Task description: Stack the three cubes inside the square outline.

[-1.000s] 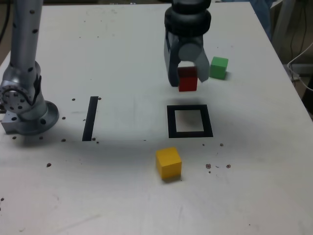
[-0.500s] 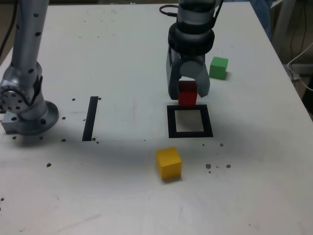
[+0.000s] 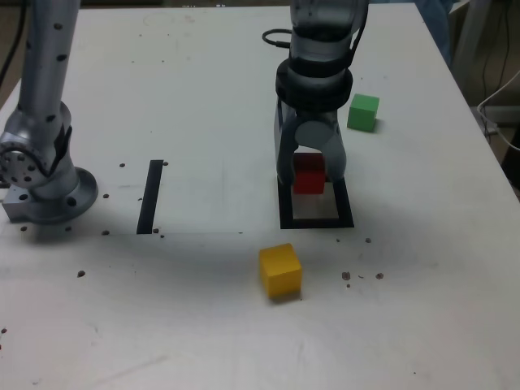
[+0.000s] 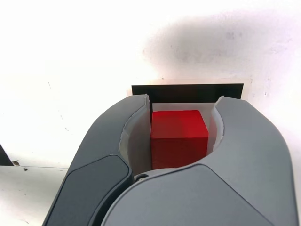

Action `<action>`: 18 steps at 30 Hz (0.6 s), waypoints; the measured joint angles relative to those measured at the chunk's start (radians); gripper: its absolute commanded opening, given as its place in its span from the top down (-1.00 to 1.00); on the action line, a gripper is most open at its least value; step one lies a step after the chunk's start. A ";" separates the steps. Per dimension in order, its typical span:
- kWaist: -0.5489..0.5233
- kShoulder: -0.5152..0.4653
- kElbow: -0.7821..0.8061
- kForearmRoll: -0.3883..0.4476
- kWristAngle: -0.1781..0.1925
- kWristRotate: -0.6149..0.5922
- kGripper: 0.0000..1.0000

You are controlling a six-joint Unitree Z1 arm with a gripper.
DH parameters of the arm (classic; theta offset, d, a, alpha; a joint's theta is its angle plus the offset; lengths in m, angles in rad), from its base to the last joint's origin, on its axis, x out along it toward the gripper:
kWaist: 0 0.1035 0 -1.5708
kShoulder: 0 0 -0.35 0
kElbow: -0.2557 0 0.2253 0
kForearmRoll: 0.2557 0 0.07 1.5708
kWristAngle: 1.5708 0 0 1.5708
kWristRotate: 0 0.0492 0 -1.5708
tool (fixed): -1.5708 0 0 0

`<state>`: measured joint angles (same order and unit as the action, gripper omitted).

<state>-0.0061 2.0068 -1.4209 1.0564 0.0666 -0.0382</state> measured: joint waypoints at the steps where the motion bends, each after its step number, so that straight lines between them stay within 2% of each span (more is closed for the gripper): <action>1: -0.001 0.000 0.001 -0.001 0.000 0.000 0.48; 10: -0.006 -0.004 0.018 -0.034 -0.011 0.000 0.47; 18: -0.022 -0.013 0.044 -0.060 -0.031 0.000 0.38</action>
<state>-0.0279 1.9940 -1.3769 0.9963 0.0357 -0.0383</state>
